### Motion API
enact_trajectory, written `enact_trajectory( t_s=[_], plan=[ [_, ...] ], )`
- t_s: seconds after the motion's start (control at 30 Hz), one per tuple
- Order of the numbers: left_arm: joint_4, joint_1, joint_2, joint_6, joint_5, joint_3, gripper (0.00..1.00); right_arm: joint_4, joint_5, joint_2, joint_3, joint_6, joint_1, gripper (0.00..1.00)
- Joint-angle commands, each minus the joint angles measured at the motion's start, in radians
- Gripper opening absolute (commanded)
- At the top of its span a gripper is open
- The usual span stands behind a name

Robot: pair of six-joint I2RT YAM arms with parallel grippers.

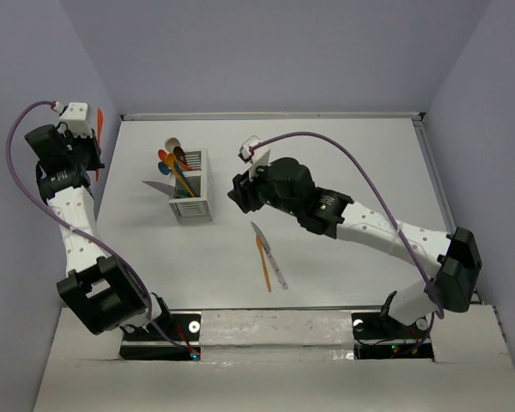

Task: Sort the eating utensils into containers

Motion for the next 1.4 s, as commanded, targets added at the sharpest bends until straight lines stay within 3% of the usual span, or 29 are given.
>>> enact_trajectory(
  t_s=[0.0, 0.23, 0.4, 0.7, 0.8, 0.9, 0.97, 1.07, 1.2, 1.37],
  plan=[
    [-0.014, 0.006, -0.088, -0.058, 0.101, 0.06, 0.0, 0.023, -0.005, 0.032, 0.13, 0.002, 0.011, 0.51],
    [-0.04, -0.003, -0.168, -0.097, 0.23, 0.088, 0.0, 0.037, 0.05, 0.126, 0.308, 0.036, -0.001, 0.62],
    [-0.051, -0.049, -0.223, -0.1, 0.24, 0.103, 0.0, 0.069, -0.048, 0.207, 0.472, 0.173, -0.056, 0.72],
    [-0.063, -0.225, -0.303, -0.109, 0.207, 0.073, 0.0, 0.214, -0.16, 0.334, 0.647, 0.367, -0.099, 0.9],
    [-0.063, -0.268, -0.319, -0.116, 0.194, 0.065, 0.0, 0.25, -0.152, 0.37, 0.655, 0.433, -0.099, 0.9],
    [-0.063, -0.29, -0.326, -0.127, 0.188, 0.063, 0.0, 0.341, -0.198, 0.388, 0.626, 0.494, -0.099, 0.83],
    [-0.059, -0.317, -0.332, -0.129, 0.173, 0.051, 0.0, 0.435, -0.227, 0.402, 0.586, 0.542, -0.099, 0.7],
    [-0.054, -0.331, -0.329, -0.129, 0.156, 0.043, 0.0, 0.474, -0.232, 0.411, 0.571, 0.551, -0.09, 0.7],
    [-0.042, -0.353, -0.326, -0.14, 0.145, 0.028, 0.0, 0.501, -0.25, 0.448, 0.589, 0.579, -0.081, 0.61],
    [-0.032, -0.371, -0.328, -0.152, 0.135, 0.023, 0.0, 0.498, -0.255, 0.483, 0.616, 0.607, -0.072, 0.62]
  ],
)
